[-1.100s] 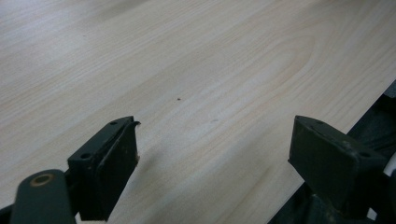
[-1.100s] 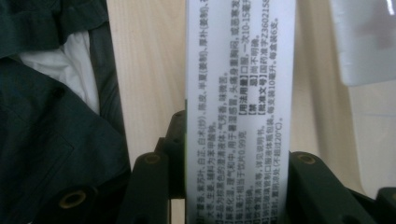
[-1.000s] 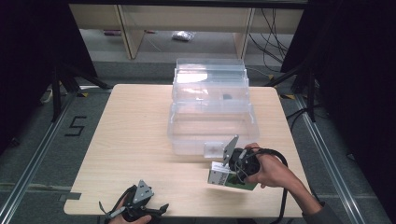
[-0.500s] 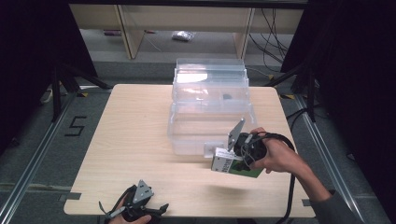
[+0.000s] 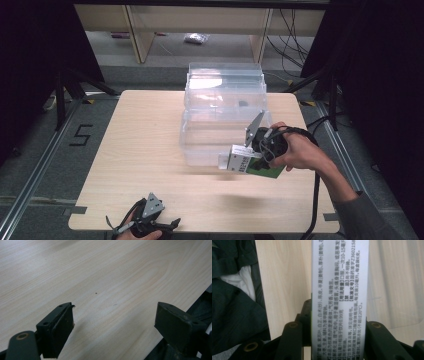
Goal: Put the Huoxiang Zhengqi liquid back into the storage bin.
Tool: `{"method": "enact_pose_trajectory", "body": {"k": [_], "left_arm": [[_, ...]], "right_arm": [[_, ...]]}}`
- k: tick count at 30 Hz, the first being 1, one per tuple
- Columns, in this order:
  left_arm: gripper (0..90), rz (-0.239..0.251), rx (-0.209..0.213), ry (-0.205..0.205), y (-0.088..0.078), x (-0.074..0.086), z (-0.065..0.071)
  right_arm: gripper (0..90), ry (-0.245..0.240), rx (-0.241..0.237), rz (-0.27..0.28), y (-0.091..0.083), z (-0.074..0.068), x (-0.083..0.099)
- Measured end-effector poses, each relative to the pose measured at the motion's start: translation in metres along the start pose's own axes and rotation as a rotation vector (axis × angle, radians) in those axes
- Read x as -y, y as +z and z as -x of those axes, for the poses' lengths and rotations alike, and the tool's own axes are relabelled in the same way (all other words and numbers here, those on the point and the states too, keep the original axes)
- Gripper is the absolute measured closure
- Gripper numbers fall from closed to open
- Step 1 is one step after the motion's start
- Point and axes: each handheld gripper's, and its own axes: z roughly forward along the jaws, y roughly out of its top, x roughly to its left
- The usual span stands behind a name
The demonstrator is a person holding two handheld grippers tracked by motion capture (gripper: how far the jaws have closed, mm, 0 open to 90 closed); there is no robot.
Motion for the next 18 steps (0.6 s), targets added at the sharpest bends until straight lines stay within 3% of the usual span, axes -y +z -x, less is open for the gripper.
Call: {"method": "enact_pose_trajectory", "body": {"k": [1,2,3,9,15,16,18], "left_arm": [[14.9,0.000,0.000,0.000,0.000,0.000,0.000],[14.9,0.000,0.000,-0.001,0.000,0.000,0.000],[14.9,0.003,0.003,-0.003,0.000,0.000,0.000],[14.9,0.000,0.001,0.000,0.000,0.000,0.000],[14.9,0.001,0.002,-0.001,0.000,0.000,0.000],[14.9,0.001,0.002,-0.001,0.000,0.000,0.000],[14.9,0.001,0.003,-0.001,0.000,0.000,0.000]], "right_arm": [[65.0,0.020,0.003,-0.005,-0.002,0.001,0.000],[65.0,0.006,-0.002,0.002,-0.003,0.005,-0.002],[65.0,0.033,0.005,-0.006,-0.006,0.007,-0.003],[65.0,0.016,0.008,0.008,-0.010,0.020,-0.007],[65.0,0.036,0.018,0.003,-0.012,0.034,-0.012],[65.0,0.002,0.021,0.015,-0.012,0.039,-0.014],[65.0,0.020,0.025,0.001,-0.013,0.043,-0.015]]}}
